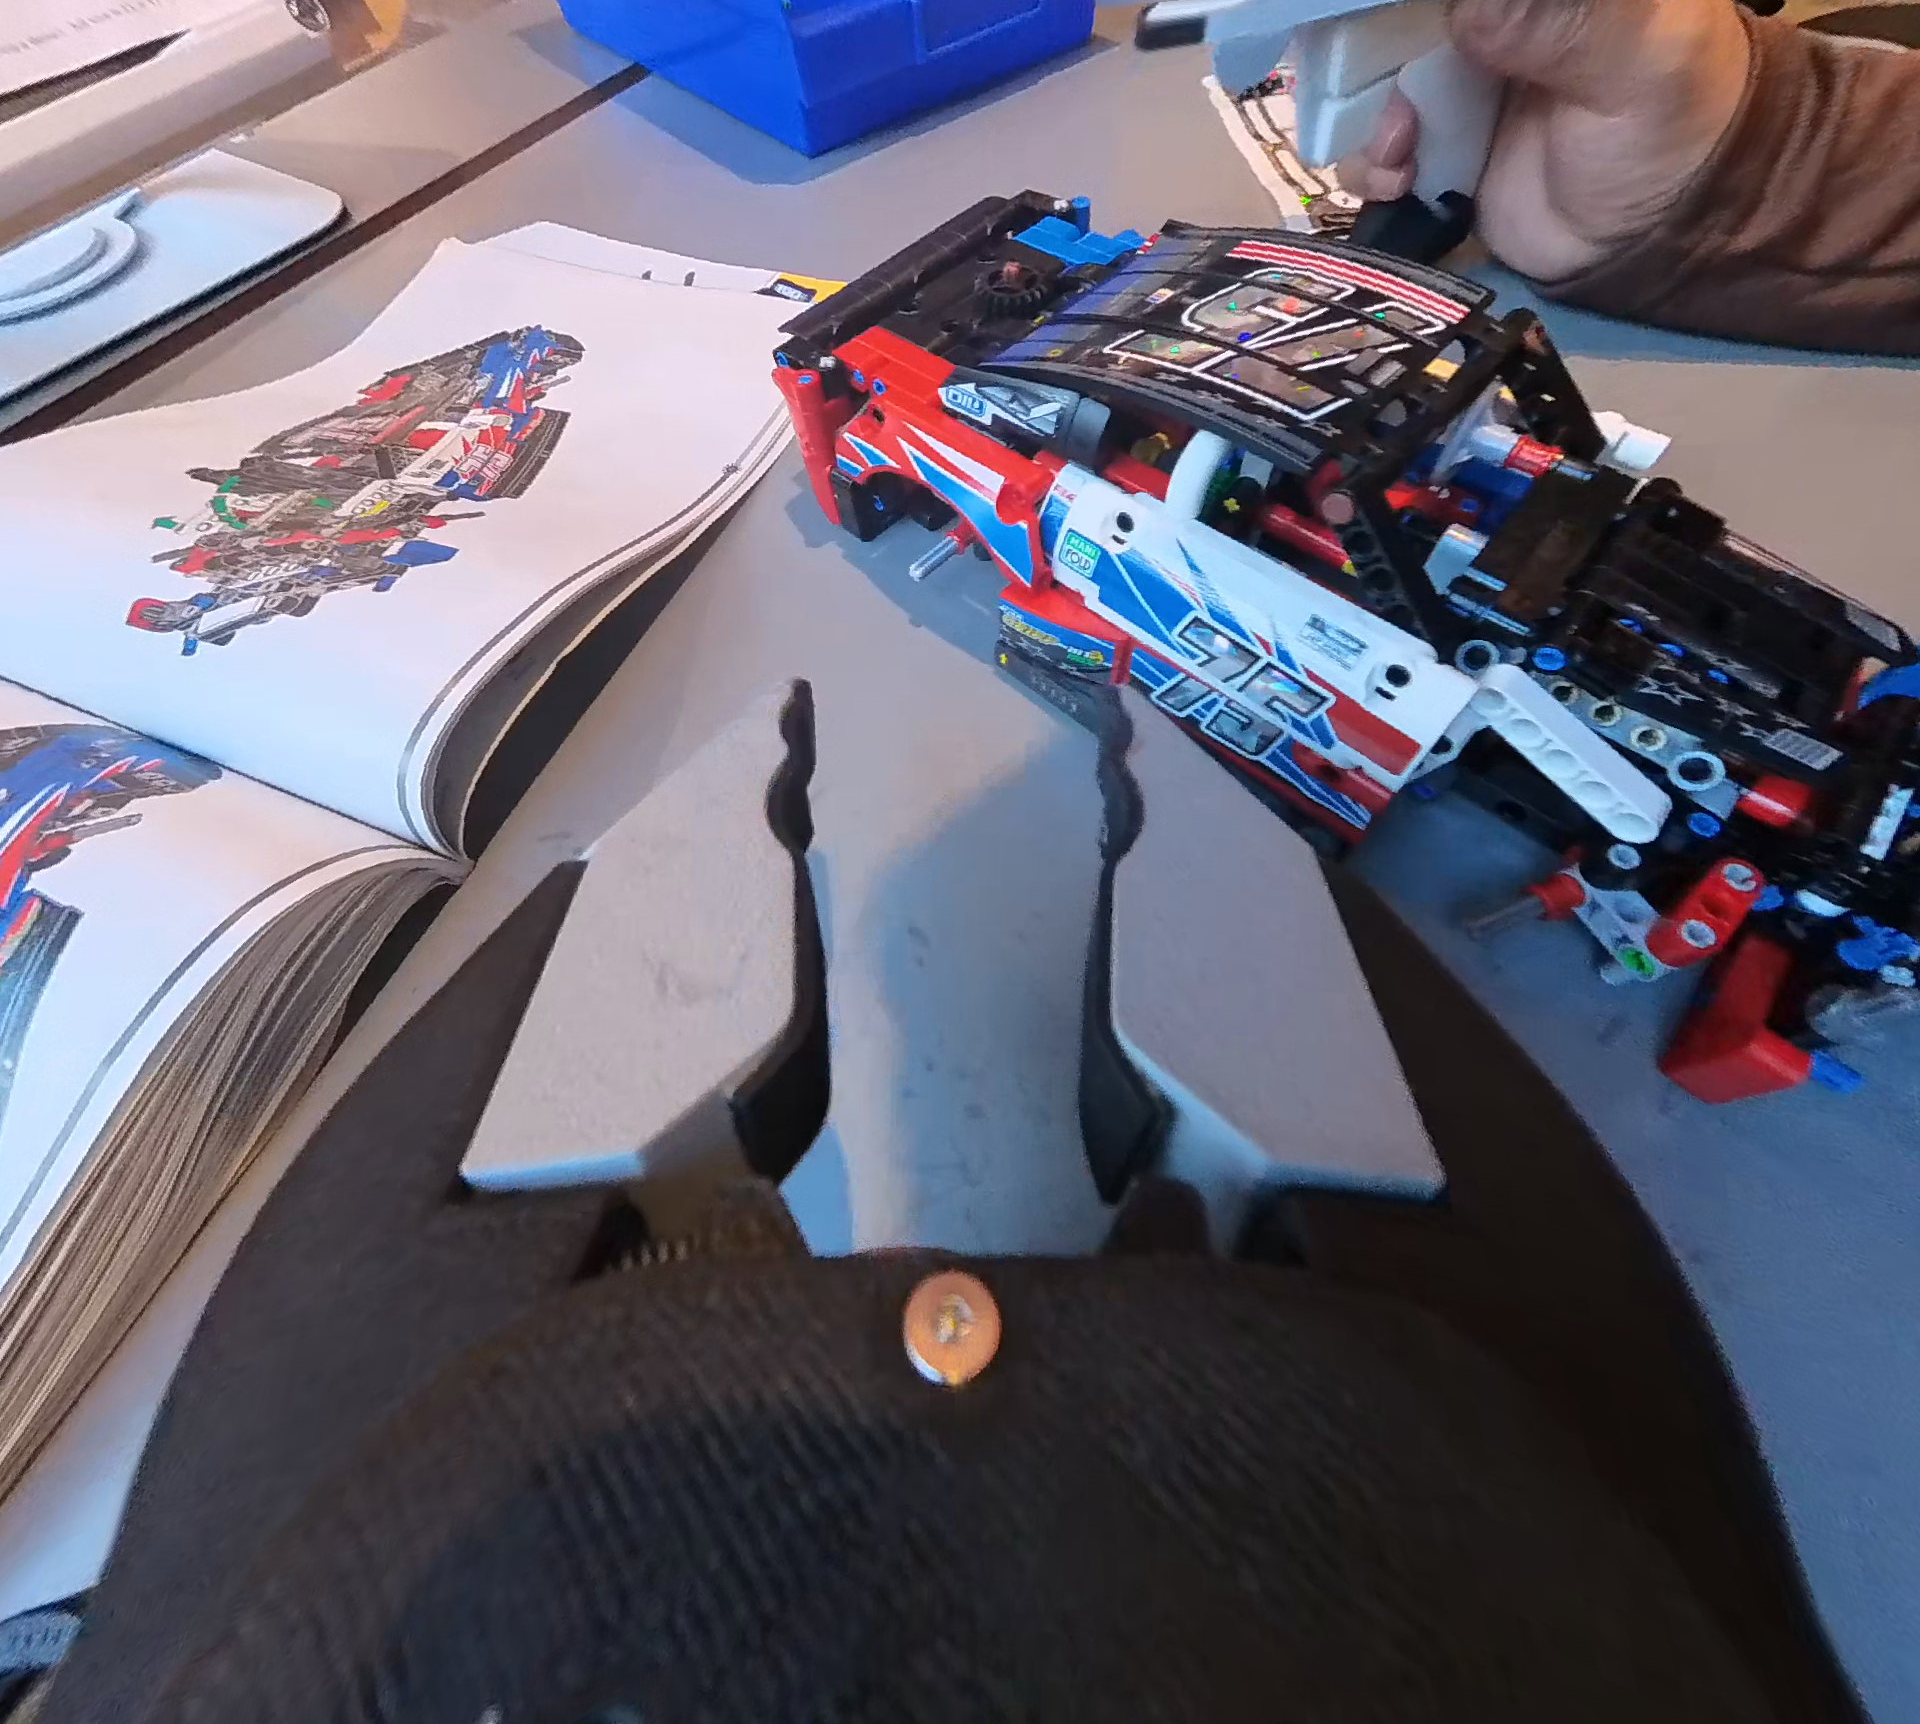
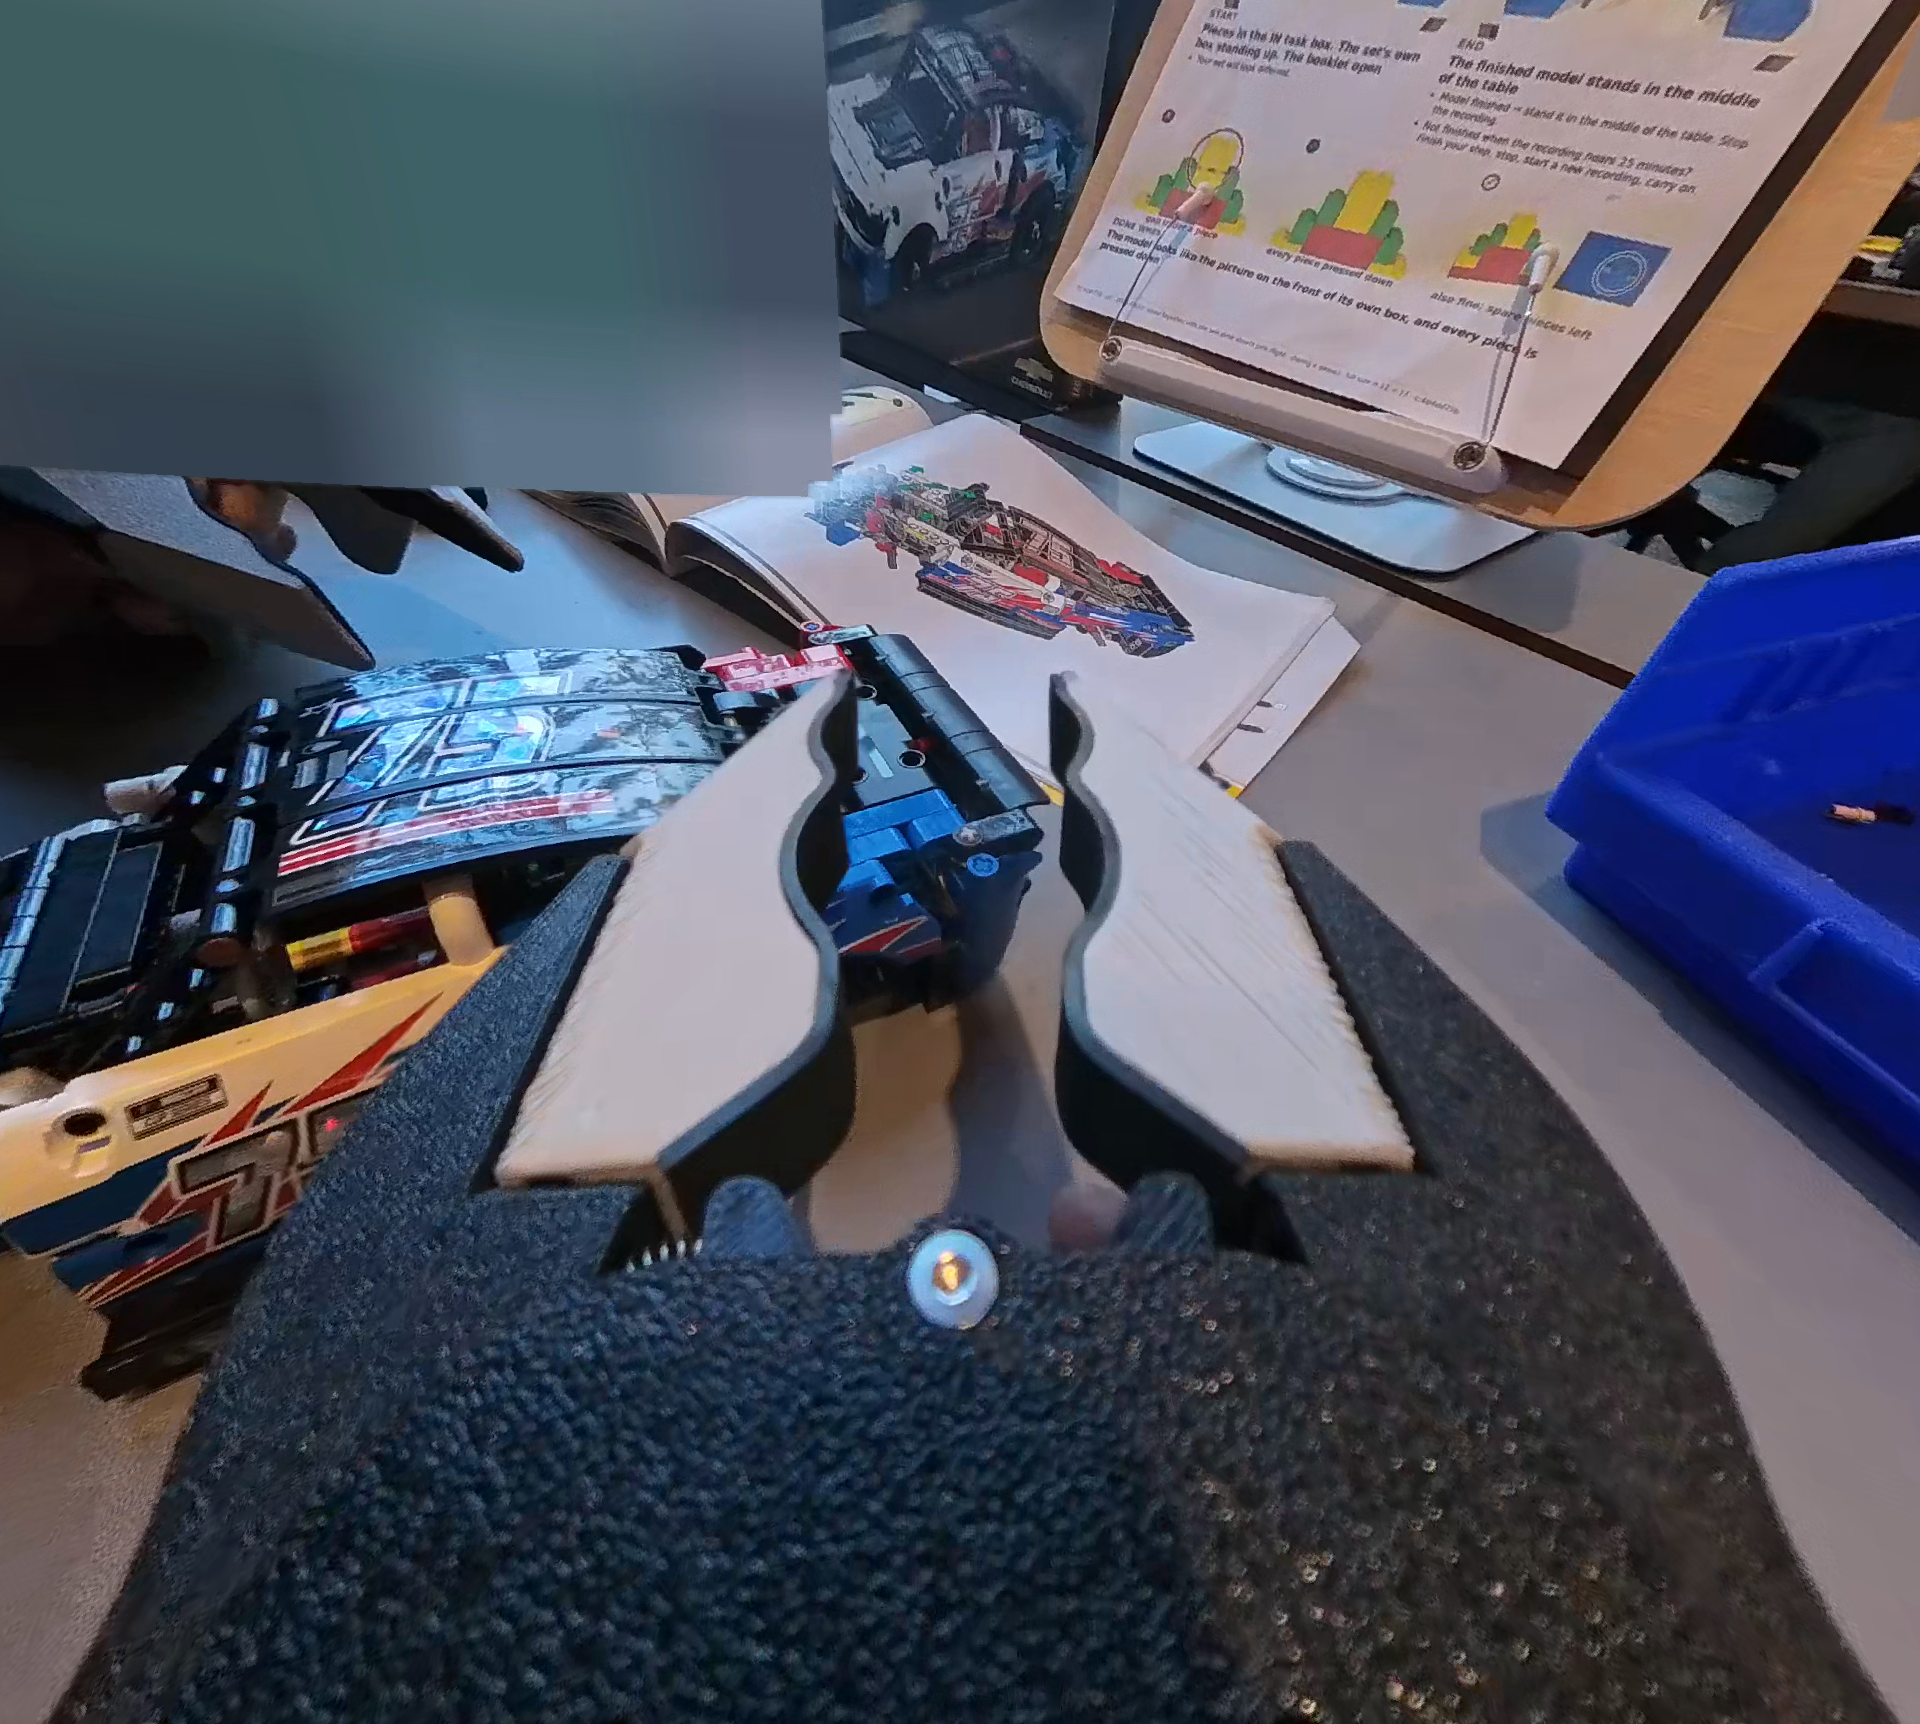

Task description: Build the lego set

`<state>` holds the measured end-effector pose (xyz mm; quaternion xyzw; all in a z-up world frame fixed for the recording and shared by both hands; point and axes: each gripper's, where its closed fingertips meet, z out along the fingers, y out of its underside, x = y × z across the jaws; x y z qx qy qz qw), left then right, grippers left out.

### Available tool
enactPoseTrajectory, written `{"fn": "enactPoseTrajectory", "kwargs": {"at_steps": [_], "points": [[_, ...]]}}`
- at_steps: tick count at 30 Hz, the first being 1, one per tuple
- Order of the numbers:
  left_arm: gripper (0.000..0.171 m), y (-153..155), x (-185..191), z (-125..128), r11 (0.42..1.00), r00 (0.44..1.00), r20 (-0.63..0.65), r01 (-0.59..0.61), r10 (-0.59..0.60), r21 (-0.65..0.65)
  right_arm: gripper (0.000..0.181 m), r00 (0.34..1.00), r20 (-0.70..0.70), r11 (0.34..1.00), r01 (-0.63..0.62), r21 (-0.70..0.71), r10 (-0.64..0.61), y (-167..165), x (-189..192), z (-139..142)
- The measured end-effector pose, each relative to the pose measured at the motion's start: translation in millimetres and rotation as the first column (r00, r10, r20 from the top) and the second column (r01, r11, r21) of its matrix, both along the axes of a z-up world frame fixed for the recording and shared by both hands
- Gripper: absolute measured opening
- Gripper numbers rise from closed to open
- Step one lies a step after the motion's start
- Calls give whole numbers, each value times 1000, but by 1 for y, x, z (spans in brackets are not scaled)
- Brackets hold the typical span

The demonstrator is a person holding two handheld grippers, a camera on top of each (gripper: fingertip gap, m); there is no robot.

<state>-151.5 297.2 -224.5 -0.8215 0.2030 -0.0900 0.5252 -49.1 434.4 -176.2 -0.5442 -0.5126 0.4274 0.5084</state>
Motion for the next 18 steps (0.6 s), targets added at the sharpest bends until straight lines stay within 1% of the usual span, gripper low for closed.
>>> {"fn": "enactPoseTrajectory", "kwargs": {"at_steps": [2,3,4,6,8,11,12,13,14,17,18], "points": [[53,-1,1,0,1000,1000,-14,6,-6,6,45,1000,19,1000,-4,-3,4,-2,3,-1],[53,-1,3,1,1000,1000,-23,11,-10,15,55,999,47,1000,-14,0,14,-7,7,-3],[53,-2,4,1,1000,999,-34,19,-18,23,58,996,78,999,-40,12,39,-15,11,-4],[57,-5,11,1,998,997,-63,56,-53,36,60,984,143,993,-113,45,105,-41,23,-5],[60,-11,22,1,991,989,-93,121,-116,51,57,963,210,979,-188,81,167,-71,35,-7],[61,-23,45,3,965,962,-149,245,-231,88,57,946,270,963,-224,150,178,-105,48,-13],[55,-26,49,3,959,953,-176,265,-245,103,56,938,293,957,-240,162,185,-114,51,-17],[49,-27,53,4,952,946,-199,282,-255,122,55,930,317,952,-252,174,188,-122,52,-21],[45,-28,54,5,948,943,-214,287,-254,137,55,922,337,948,-262,180,191,-128,53,-26],[46,-29,55,6,945,942,-219,290,-254,150,55,901,388,940,-283,190,193,-138,52,-41],[49,-29,55,7,945,943,-214,290,-254,155,55,896,404,936,-285,206,183,-139,52,-45]]}}
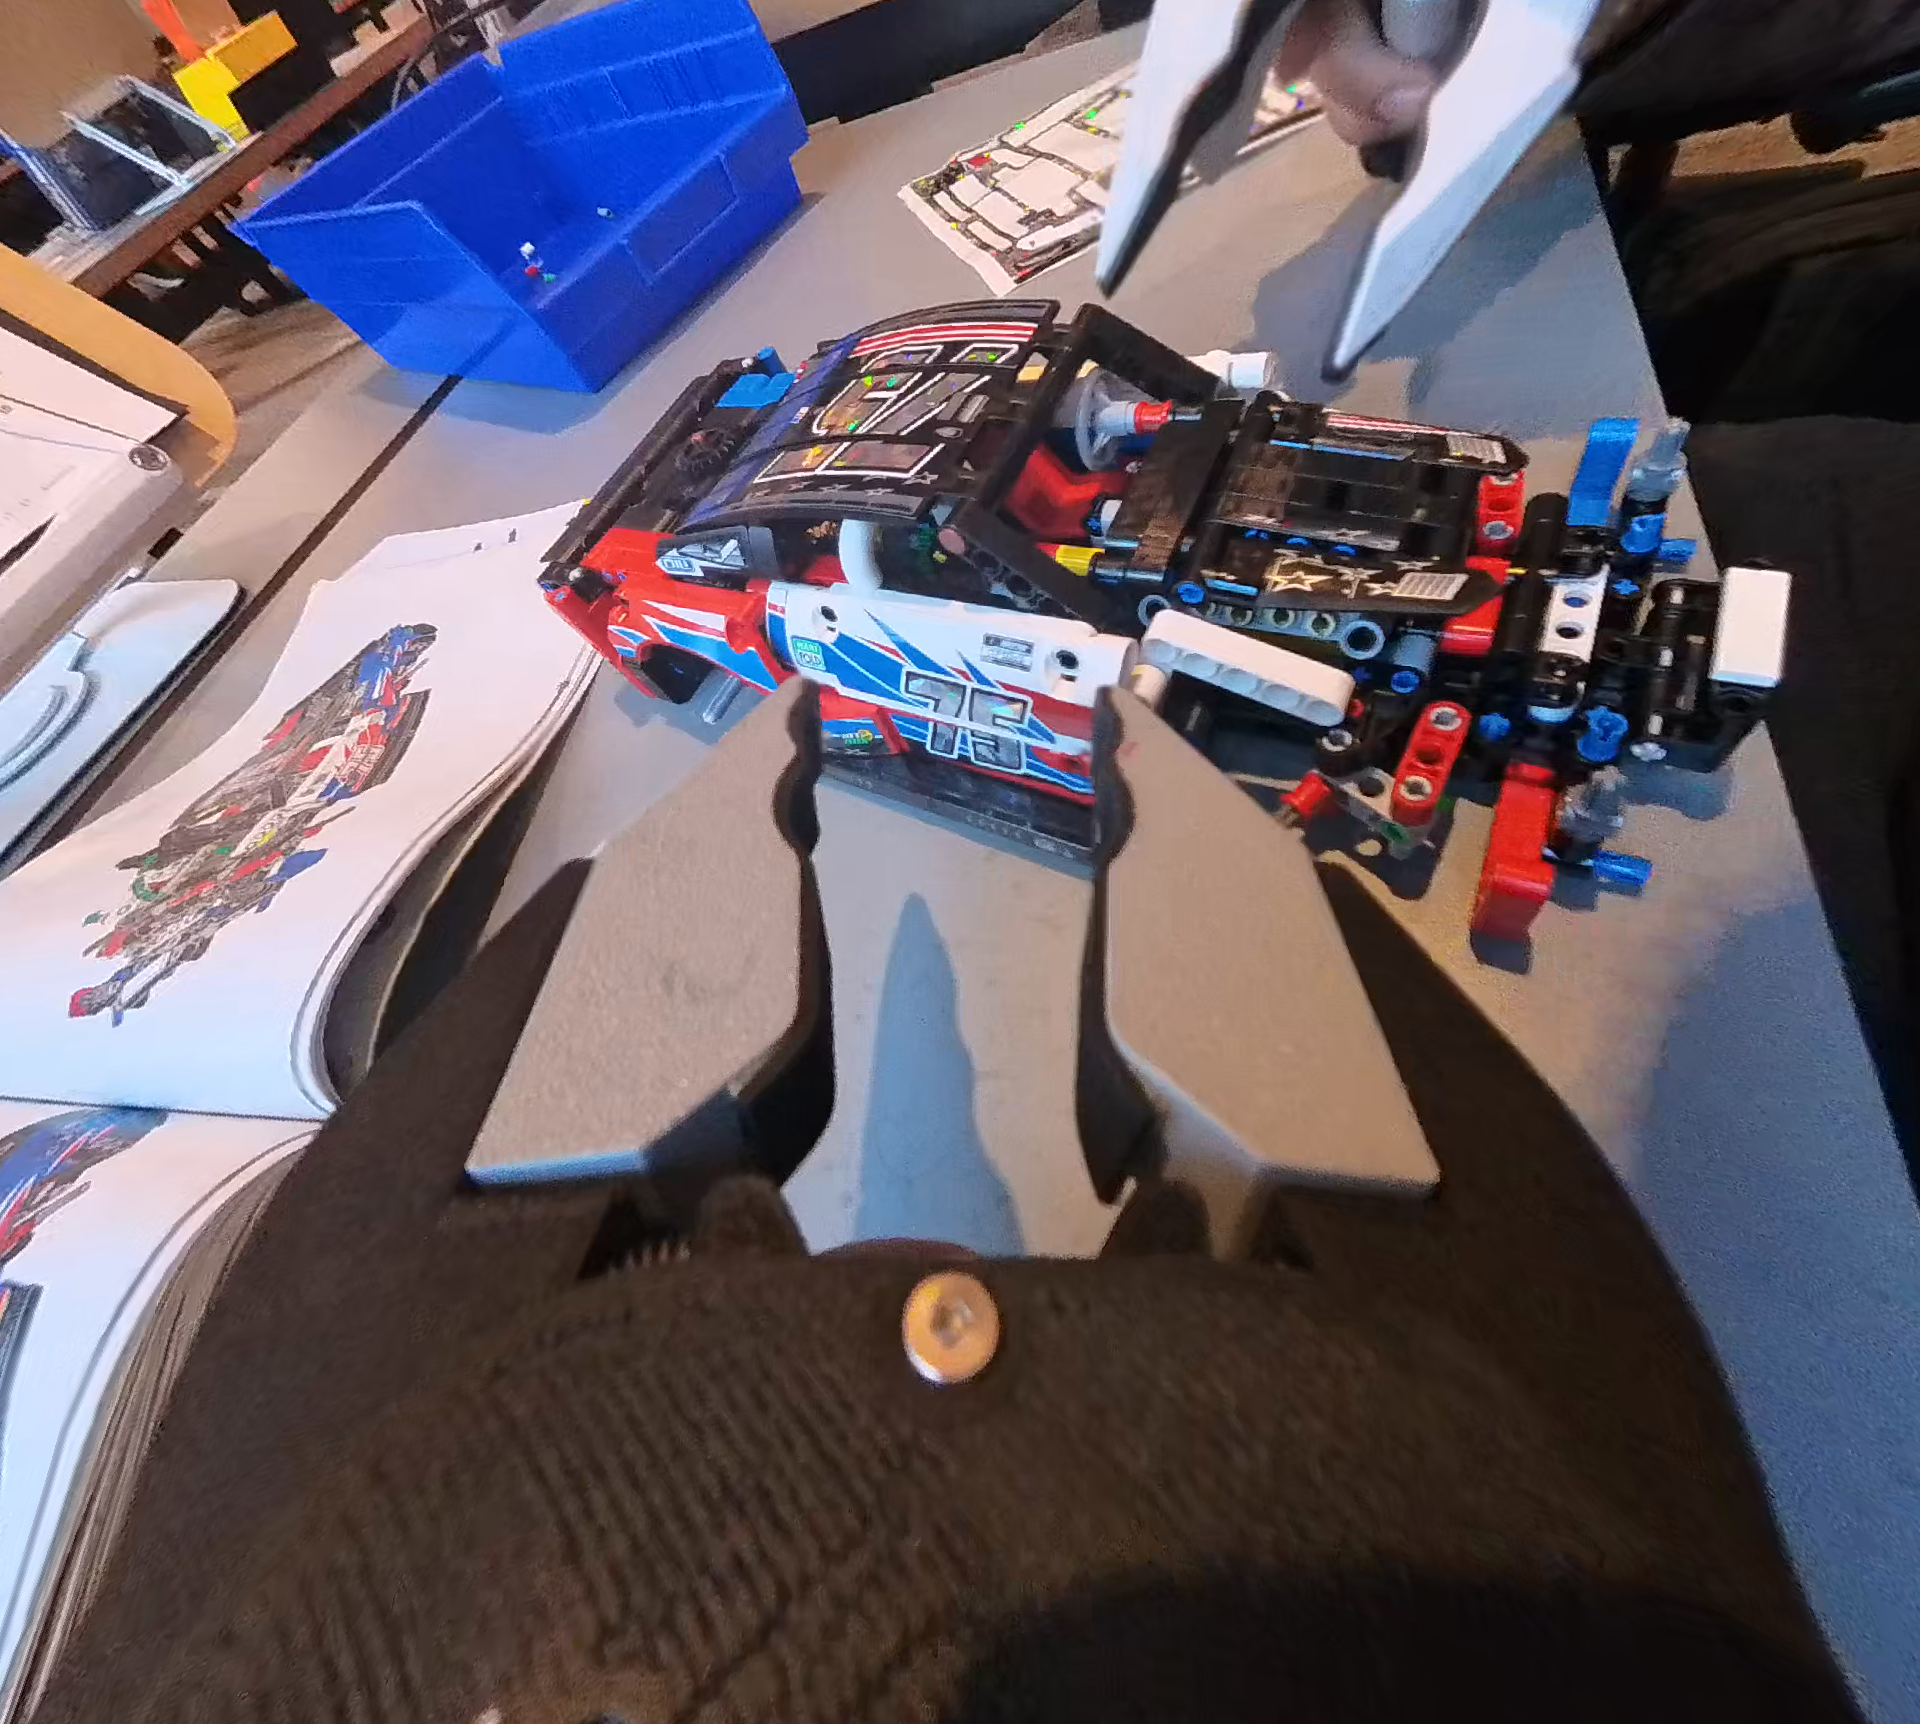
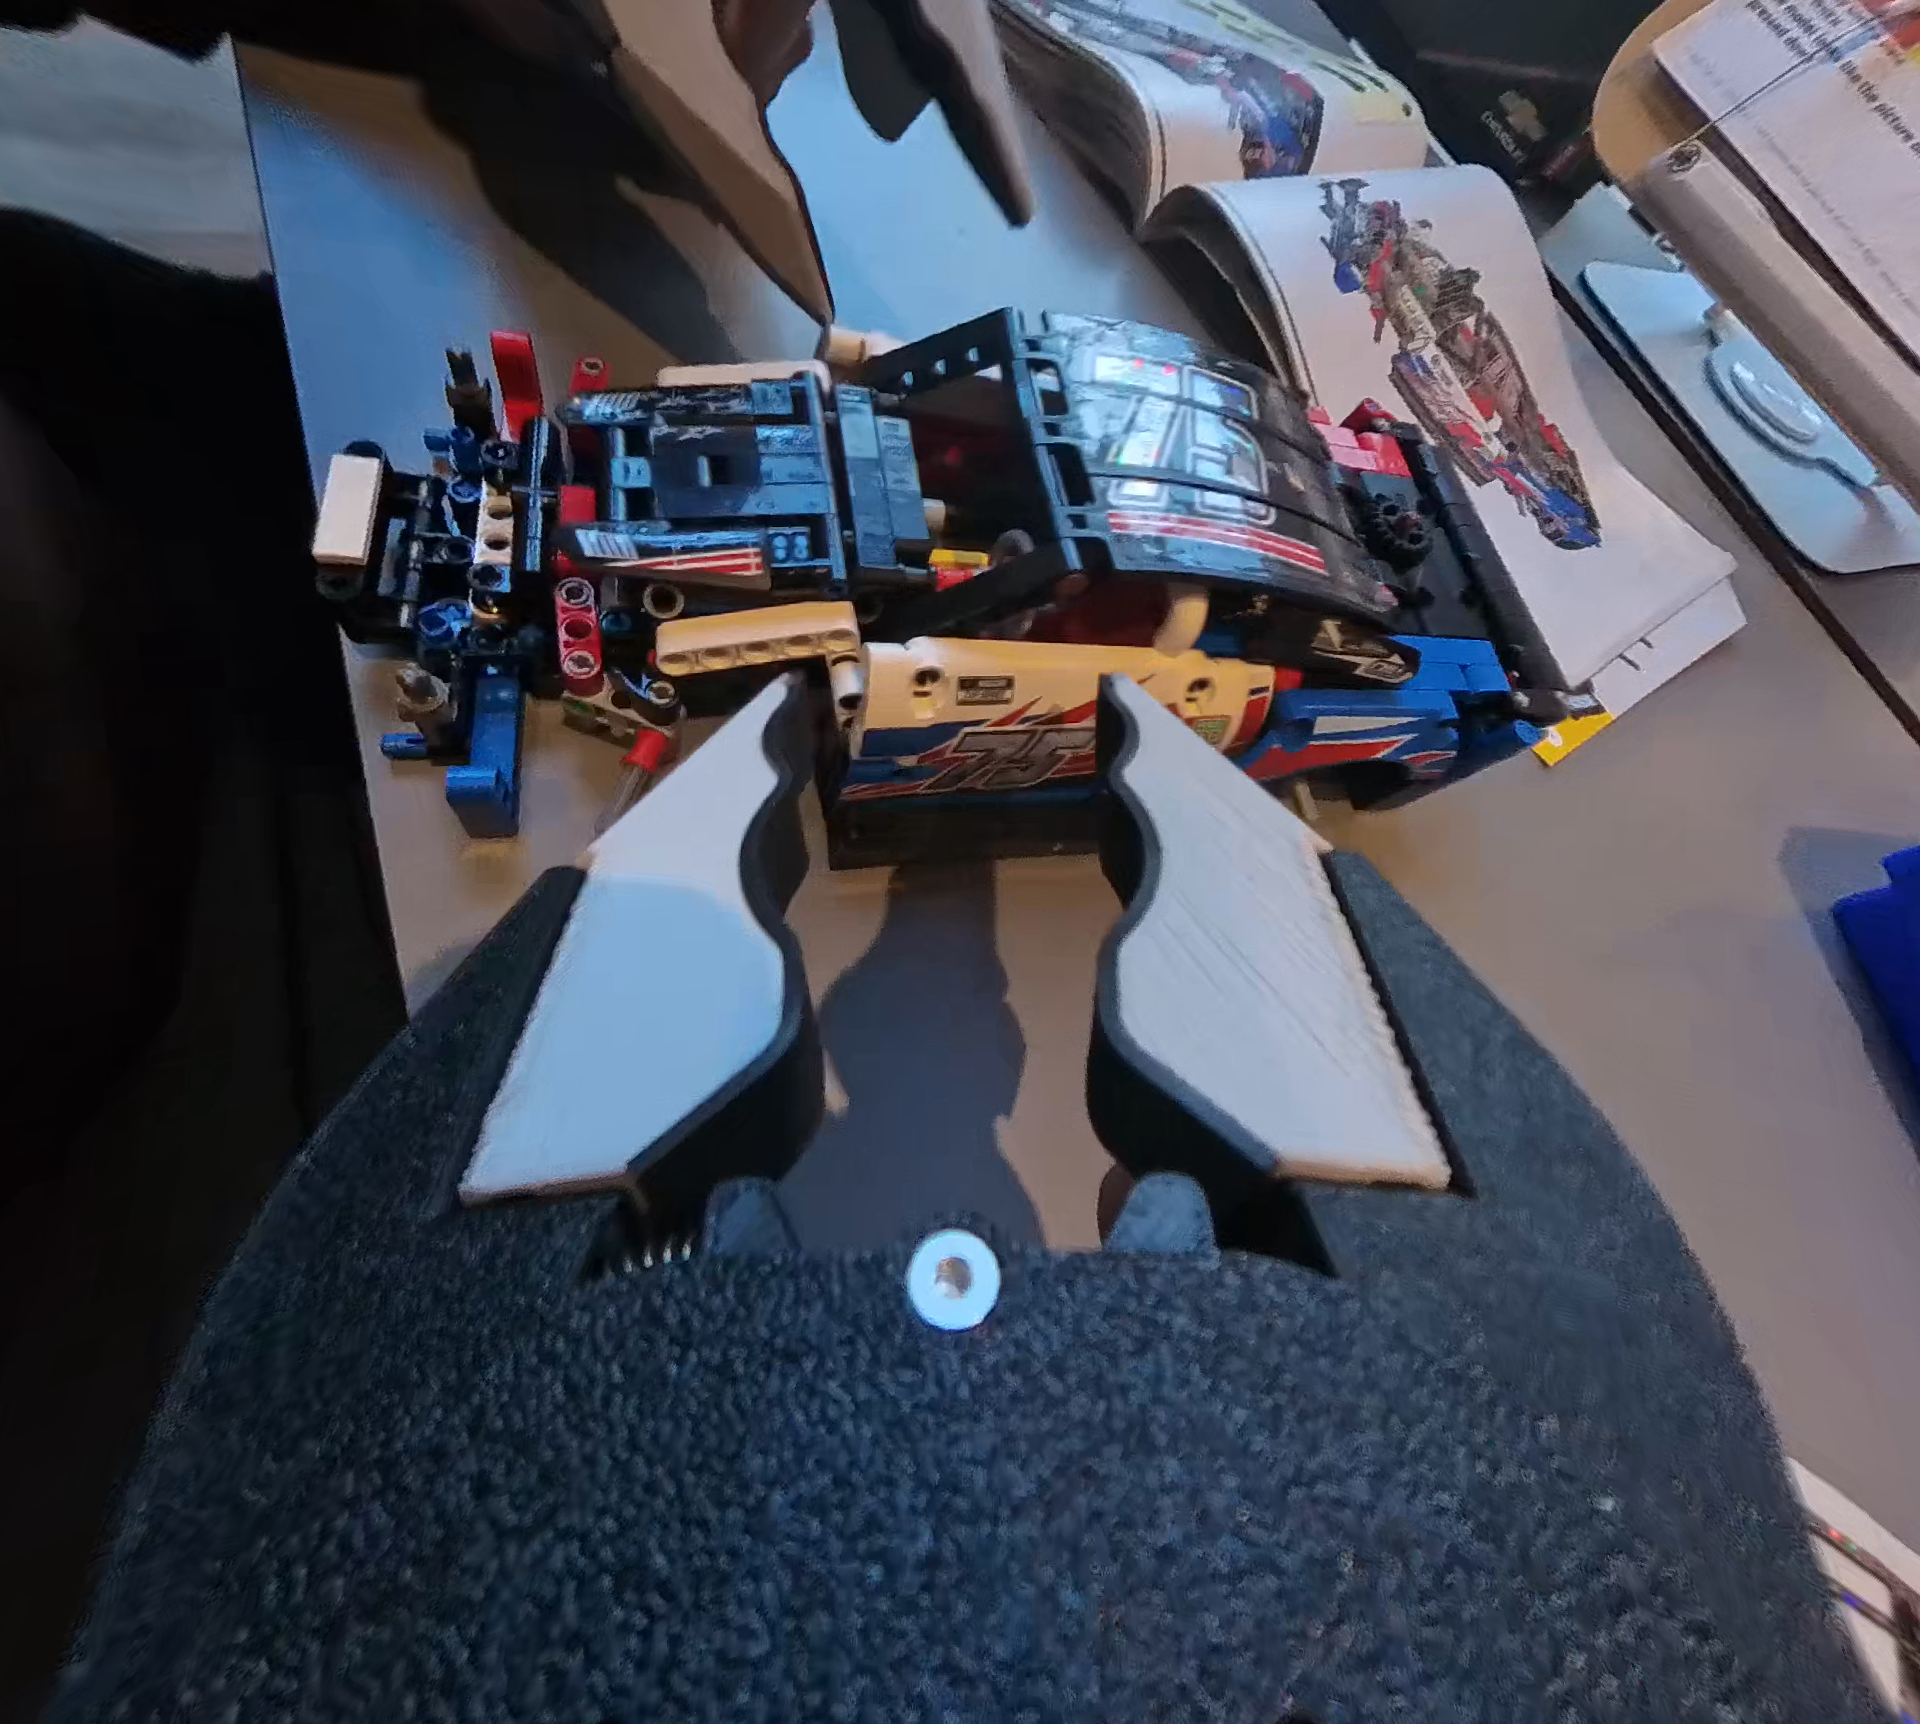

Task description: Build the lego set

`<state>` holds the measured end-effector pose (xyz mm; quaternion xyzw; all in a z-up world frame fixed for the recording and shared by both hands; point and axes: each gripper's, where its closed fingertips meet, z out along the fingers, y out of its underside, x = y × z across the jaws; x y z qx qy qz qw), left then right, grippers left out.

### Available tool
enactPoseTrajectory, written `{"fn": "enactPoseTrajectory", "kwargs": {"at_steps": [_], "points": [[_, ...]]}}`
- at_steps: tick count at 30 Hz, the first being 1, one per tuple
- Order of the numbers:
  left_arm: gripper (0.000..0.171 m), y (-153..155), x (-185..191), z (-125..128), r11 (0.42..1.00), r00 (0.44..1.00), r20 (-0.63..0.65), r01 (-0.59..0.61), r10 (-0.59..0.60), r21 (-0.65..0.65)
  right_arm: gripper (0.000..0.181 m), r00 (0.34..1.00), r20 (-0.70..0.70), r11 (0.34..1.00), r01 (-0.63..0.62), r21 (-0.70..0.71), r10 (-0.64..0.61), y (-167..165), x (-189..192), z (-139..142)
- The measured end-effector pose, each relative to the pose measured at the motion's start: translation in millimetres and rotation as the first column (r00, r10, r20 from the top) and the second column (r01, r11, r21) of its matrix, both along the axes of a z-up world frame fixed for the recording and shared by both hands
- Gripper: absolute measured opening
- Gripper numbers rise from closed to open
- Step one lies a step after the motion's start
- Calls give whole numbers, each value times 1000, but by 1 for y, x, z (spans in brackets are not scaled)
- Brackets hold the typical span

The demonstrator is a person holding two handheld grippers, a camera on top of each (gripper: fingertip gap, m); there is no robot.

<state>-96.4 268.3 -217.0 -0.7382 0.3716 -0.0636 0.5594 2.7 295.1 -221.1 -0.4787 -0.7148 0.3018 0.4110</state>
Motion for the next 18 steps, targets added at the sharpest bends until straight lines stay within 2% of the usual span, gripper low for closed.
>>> {"fn": "enactPoseTrajectory", "kwargs": {"at_steps": [4,7,9,12,18], "points": [[59,-4,4,-1,1000,1000,-7,28,-28,0,55,1000,-4,1000,-6,8,6,-8,-2,-1],[71,-15,15,-10,995,990,-104,99,-97,6,60,1000,20,998,-18,64,17,-15,0,-4],[68,-18,20,-17,993,976,-188,118,-111,27,61,999,39,995,-39,92,35,-22,1,-8],[51,-20,24,-22,990,964,-235,136,-124,35,57,998,48,993,-52,108,47,-28,0,-10],[60,-17,22,-21,994,972,-208,112,-106,18,52,996,47,984,-76,162,70,-30,-3,-7]]}}
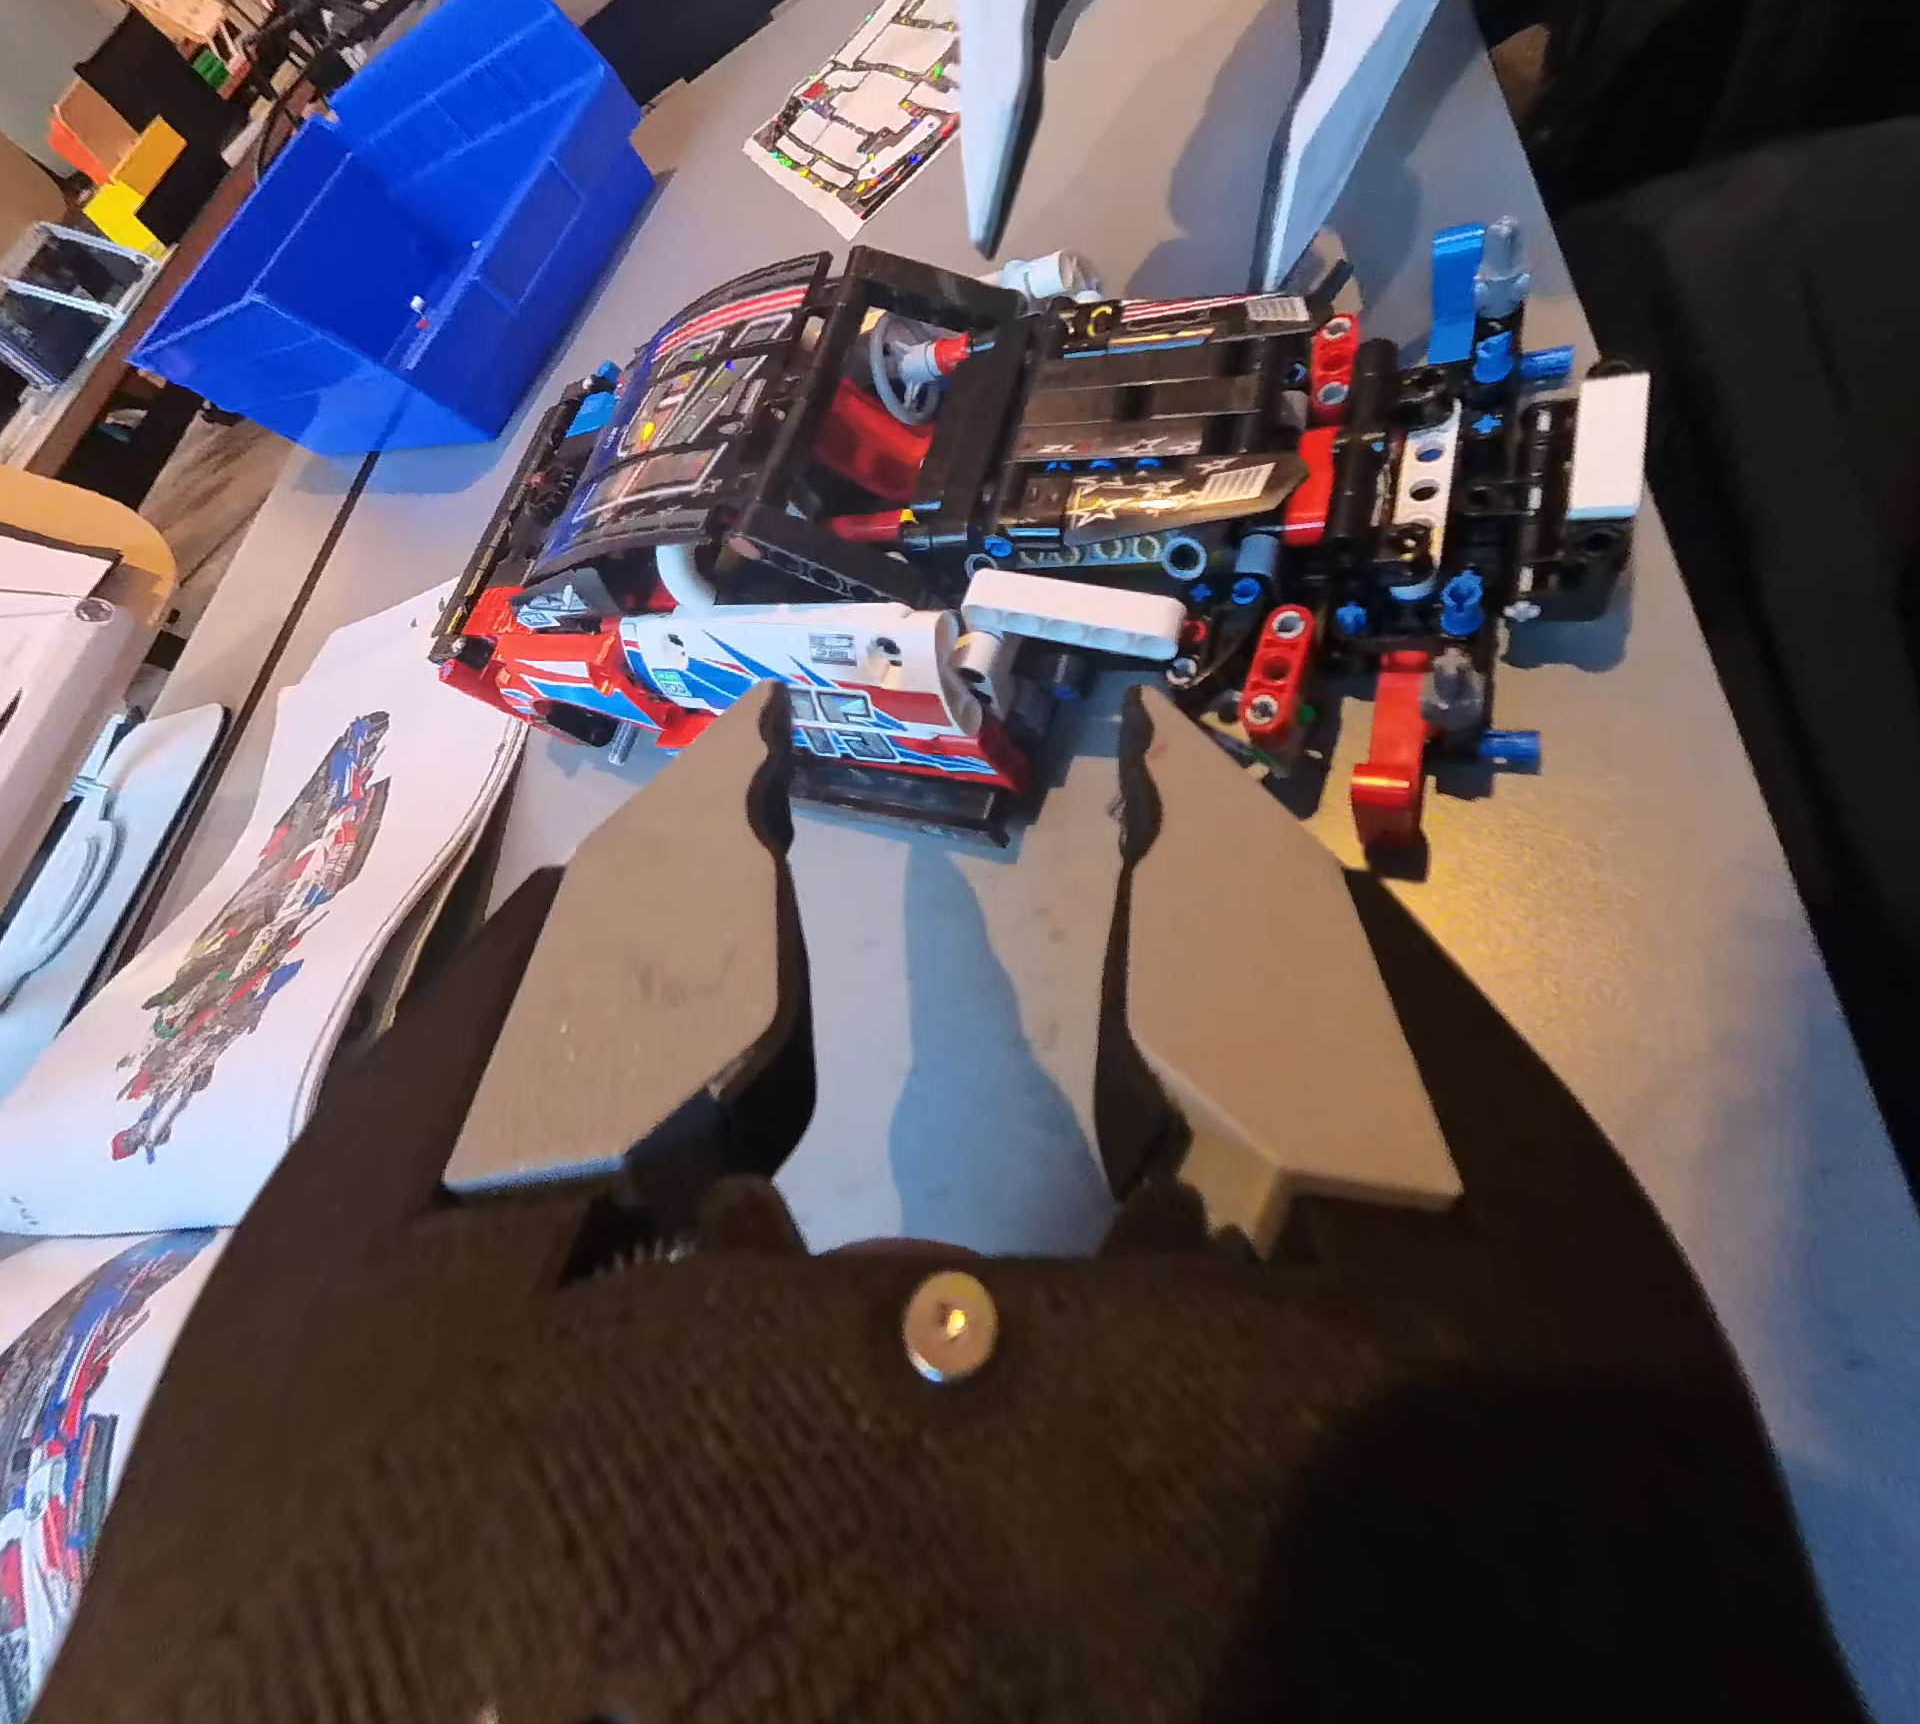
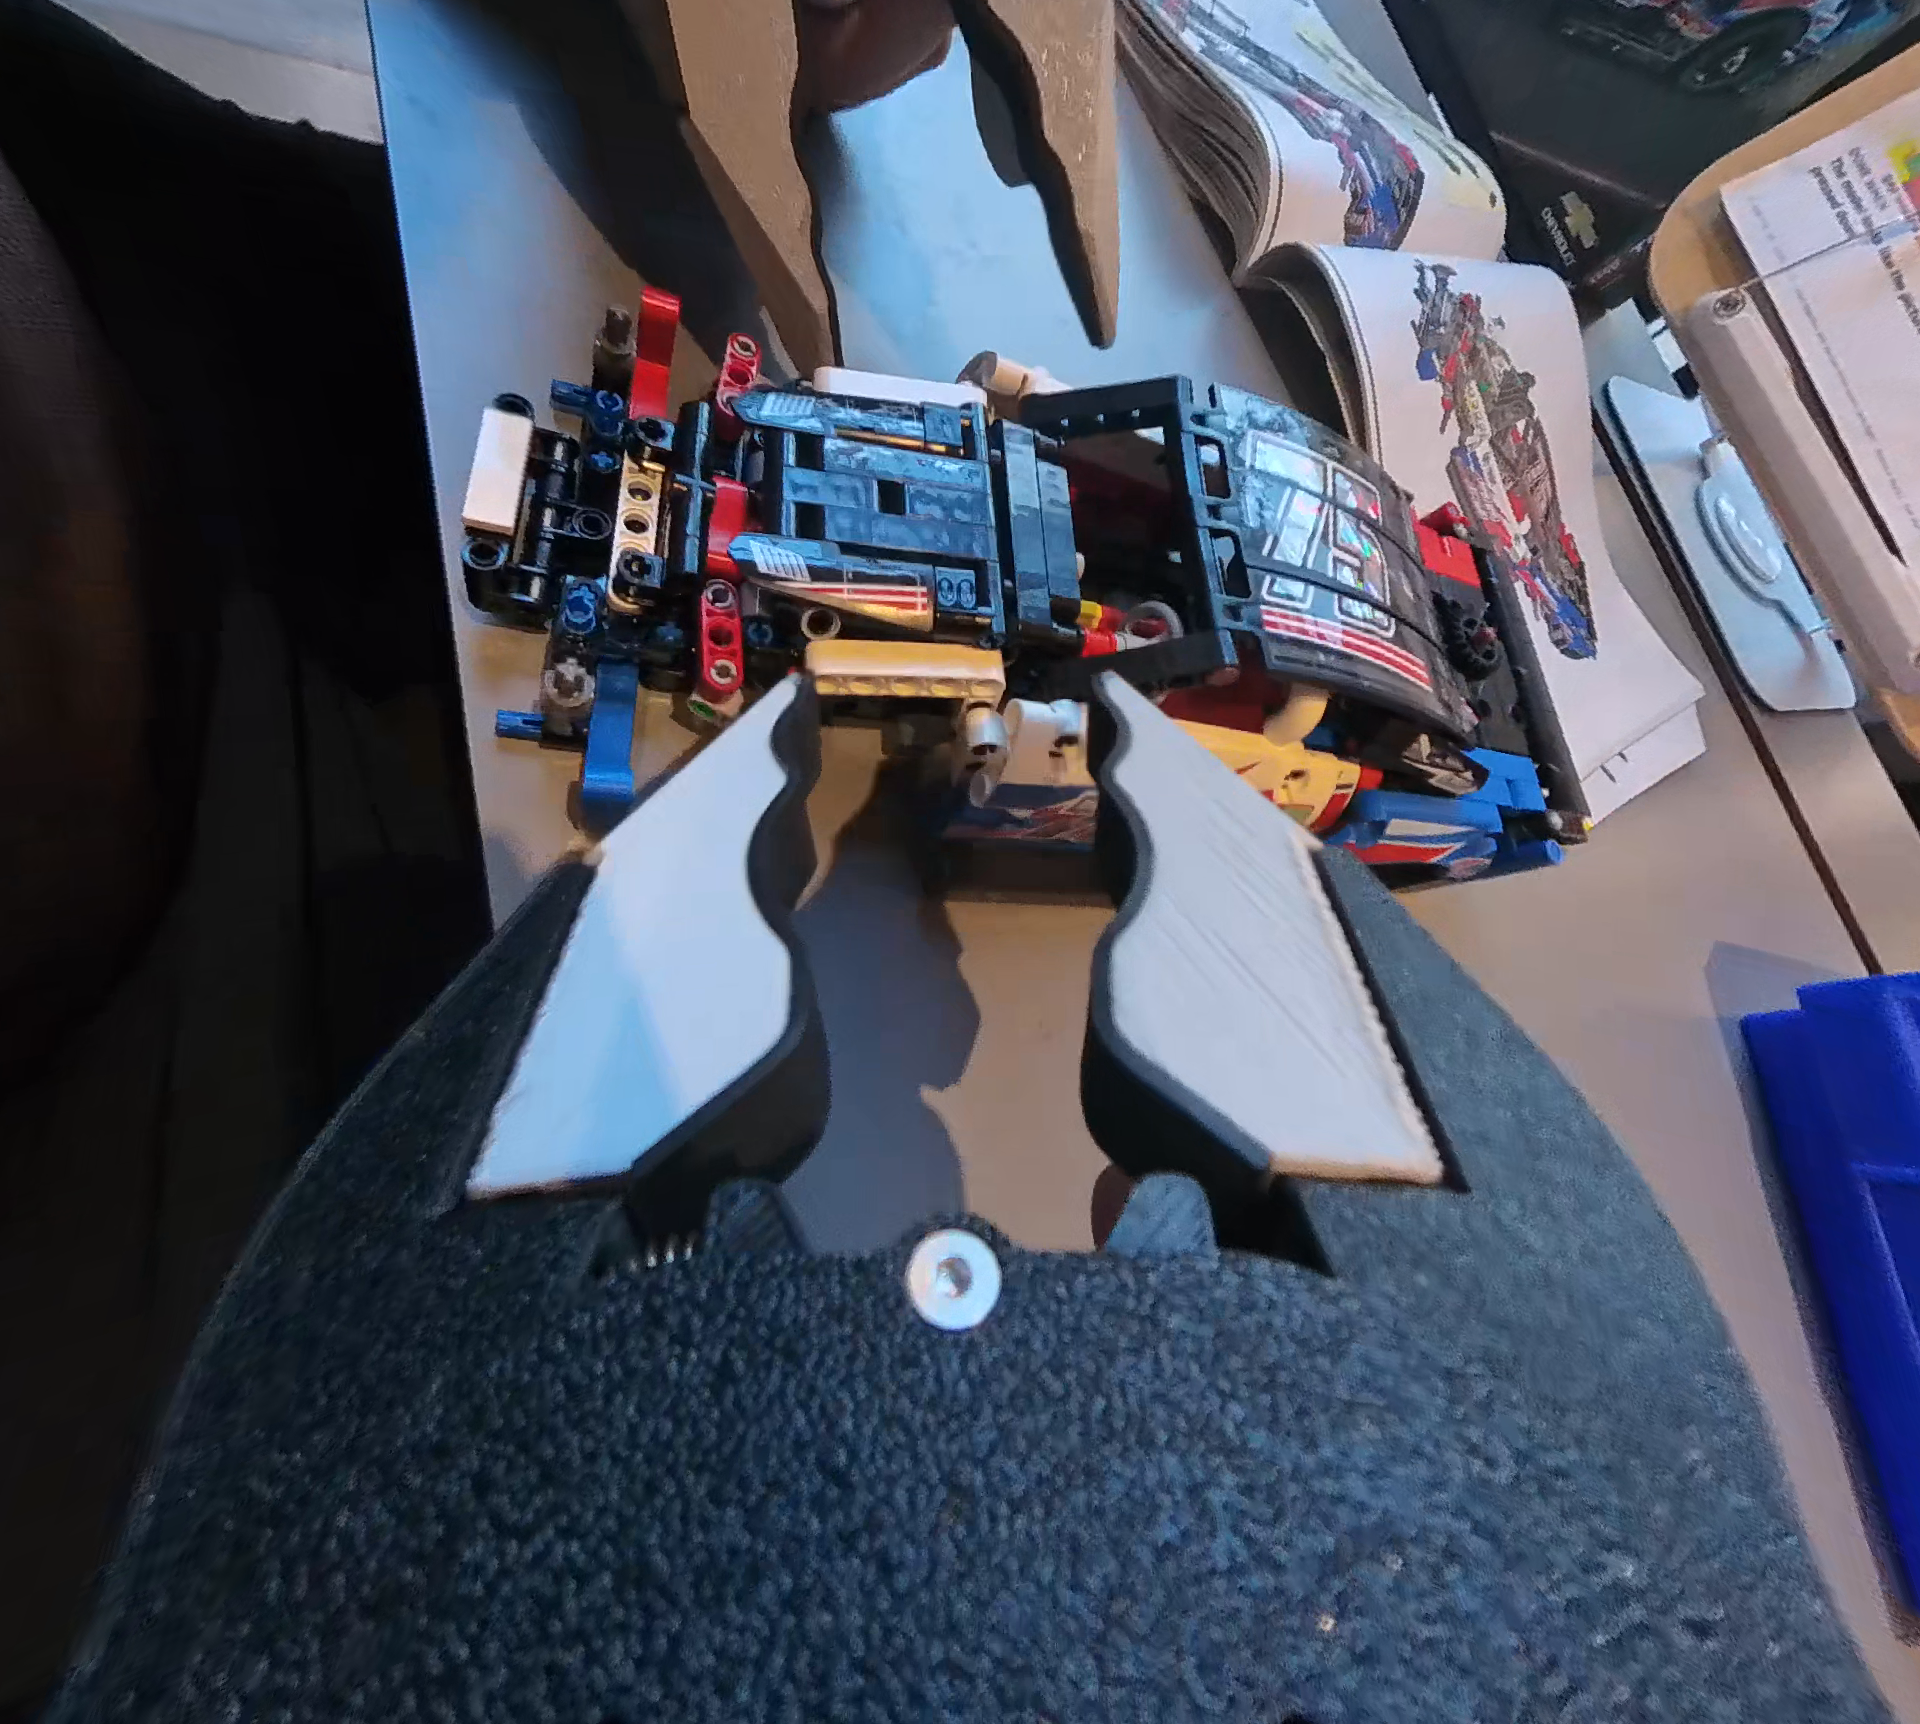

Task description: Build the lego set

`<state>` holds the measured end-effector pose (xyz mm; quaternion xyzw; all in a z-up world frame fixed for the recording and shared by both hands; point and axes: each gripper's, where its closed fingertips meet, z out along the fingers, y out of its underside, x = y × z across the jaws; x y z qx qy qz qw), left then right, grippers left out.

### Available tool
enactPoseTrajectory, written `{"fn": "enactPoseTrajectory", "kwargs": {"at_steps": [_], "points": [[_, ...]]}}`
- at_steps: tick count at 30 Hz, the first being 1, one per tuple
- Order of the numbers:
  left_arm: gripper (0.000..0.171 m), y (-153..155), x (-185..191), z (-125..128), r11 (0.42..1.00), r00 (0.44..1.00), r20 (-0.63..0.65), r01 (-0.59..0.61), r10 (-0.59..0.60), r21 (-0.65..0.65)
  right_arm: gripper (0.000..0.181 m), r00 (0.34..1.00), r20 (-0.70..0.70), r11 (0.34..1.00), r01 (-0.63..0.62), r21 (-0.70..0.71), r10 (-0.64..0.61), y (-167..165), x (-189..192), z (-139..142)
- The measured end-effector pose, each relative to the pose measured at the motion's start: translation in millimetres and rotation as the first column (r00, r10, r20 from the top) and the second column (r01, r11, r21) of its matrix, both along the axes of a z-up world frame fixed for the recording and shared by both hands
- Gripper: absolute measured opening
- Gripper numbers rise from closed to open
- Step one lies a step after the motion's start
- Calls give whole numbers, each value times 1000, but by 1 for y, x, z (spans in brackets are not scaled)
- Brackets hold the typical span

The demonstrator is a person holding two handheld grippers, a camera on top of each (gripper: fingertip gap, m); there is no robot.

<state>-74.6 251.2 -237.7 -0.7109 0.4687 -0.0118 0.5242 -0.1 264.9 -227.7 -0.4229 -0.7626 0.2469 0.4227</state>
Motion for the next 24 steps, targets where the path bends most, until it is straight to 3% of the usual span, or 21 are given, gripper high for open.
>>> {"fn": "enactPoseTrajectory", "kwargs": {"at_steps": [4,7,8,10,11,13,15,17,19,21,24], "points": [[59,1,1,4,1000,999,34,-2,2,-3,27,995,-101,997,2,-72,-9,0,-7,20],[61,1,0,6,1000,999,53,-5,5,-4,50,997,-71,992,17,-129,-26,6,-2,18],[61,1,1,6,1000,999,53,-4,4,-1,44,999,-49,989,12,-148,-20,4,2,15],[61,1,1,6,1000,999,44,-3,3,2,1,999,22,976,-28,-215,34,-7,11,5],[61,1,1,5,1000,999,40,-5,5,1,0,997,63,957,-12,-291,32,-11,13,0],[61,1,1,4,1000,999,35,-6,6,1,2,985,173,845,78,-529,17,-20,13,-10],[60,0,1,5,1000,999,36,-2,2,6,8,970,226,648,117,-753,88,-37,14,-8],[59,-1,2,6,1000,999,39,7,-8,13,11,972,215,512,139,-847,92,-40,13,-3],[57,-3,3,7,1000,999,44,18,-18,15,12,973,225,499,173,-849,46,-32,12,-6],[55,-4,4,7,1000,999,43,22,-23,16,25,963,270,512,225,-829,14,-26,12,-13],[54,-4,4,7,1000,999,40,25,-26,16,33,957,285,475,224,-851,58,-34,9,-15]]}}
